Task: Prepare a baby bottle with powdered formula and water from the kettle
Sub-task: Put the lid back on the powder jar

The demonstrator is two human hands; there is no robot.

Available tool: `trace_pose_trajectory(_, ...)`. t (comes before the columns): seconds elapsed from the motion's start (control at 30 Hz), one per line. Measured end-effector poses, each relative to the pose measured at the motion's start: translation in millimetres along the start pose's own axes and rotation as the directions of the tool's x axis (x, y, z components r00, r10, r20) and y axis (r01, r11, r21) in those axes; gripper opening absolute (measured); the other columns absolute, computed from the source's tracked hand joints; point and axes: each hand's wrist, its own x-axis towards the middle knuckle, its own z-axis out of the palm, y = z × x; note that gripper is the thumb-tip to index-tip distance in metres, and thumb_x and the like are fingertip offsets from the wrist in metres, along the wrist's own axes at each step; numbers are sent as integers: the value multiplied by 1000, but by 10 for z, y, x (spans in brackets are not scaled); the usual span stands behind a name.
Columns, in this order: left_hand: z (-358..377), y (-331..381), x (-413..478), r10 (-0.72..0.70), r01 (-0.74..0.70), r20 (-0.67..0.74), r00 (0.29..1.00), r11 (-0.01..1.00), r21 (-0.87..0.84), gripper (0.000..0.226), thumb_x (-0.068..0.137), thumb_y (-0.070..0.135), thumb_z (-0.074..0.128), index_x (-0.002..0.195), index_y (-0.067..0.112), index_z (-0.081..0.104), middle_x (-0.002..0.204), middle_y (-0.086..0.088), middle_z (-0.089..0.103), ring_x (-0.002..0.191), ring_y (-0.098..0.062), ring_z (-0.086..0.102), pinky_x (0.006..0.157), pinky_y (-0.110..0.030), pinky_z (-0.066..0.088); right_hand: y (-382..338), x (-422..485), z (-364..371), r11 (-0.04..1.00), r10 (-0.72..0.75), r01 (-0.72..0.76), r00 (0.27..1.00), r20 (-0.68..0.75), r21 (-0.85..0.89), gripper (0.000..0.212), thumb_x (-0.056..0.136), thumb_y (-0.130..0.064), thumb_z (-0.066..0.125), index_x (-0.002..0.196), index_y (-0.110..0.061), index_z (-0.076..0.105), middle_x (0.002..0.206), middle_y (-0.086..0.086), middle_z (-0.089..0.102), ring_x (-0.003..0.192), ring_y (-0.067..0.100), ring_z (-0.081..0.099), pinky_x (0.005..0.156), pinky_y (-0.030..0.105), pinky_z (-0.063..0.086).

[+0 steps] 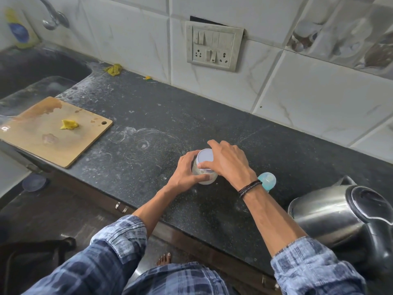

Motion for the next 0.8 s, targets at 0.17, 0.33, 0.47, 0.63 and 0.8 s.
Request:
trace_pose_trajectory(0.17, -4, -6, 3, 5, -5, -2, 1000, 1000, 3, 77, 70, 45, 81, 136, 38, 42, 134, 16, 45, 128, -9, 33, 104, -32, 30, -52, 13, -2, 1000, -25, 26, 999, 38, -8, 66, 91, -53, 75, 144, -20, 52, 133, 12, 67, 117, 34, 68, 91, 45, 56)
trace_pose_trajectory(0.33, -2, -16, 7, -4, 4, -1, 1000, 1000, -2, 80, 70, 47, 82, 140, 36, 44, 137, 16, 46, 129, -8, 34, 103, -32, 30, -34, 13, -44, 1000, -2, 2, 1000, 1, -19, 78, 87, -66, 71, 144, -18, 51, 131, 13, 67, 114, 36, 69, 89, 45, 58)
trace_pose_trajectory(0.47, 9, -32, 14, -14, 14, -1, 1000, 1000, 0, 83, 69, 48, 81, 141, 33, 44, 136, 16, 45, 129, -10, 34, 103, -33, 31, -57, -7, -14, 999, -37, 39, 996, 77, -22, 70, 88, -54, 76, 145, -21, 53, 135, 10, 61, 116, 35, 66, 90, 45, 54)
trace_pose_trajectory(0.63, 5, -43, 24, -2, 2, 5, 1000, 1000, 2, 81, 71, 48, 82, 142, 36, 44, 138, 15, 46, 129, -9, 35, 104, -34, 31, -37, -27, -16, 998, 13, -14, 1000, -19, -68, 76, 90, -69, 66, 144, -17, 51, 133, 13, 63, 113, 35, 69, 86, 42, 57)
trace_pose_trajectory(0.8, 12, -66, 26, -3, 3, 4, 1000, 1000, 16, 80, 71, 46, 83, 139, 38, 42, 136, 18, 44, 127, -6, 33, 103, -32, 30, -86, -22, 23, 999, -27, 29, 997, 67, -32, 71, 90, -58, 73, 147, -21, 50, 136, 10, 59, 117, 34, 67, 91, 45, 55)
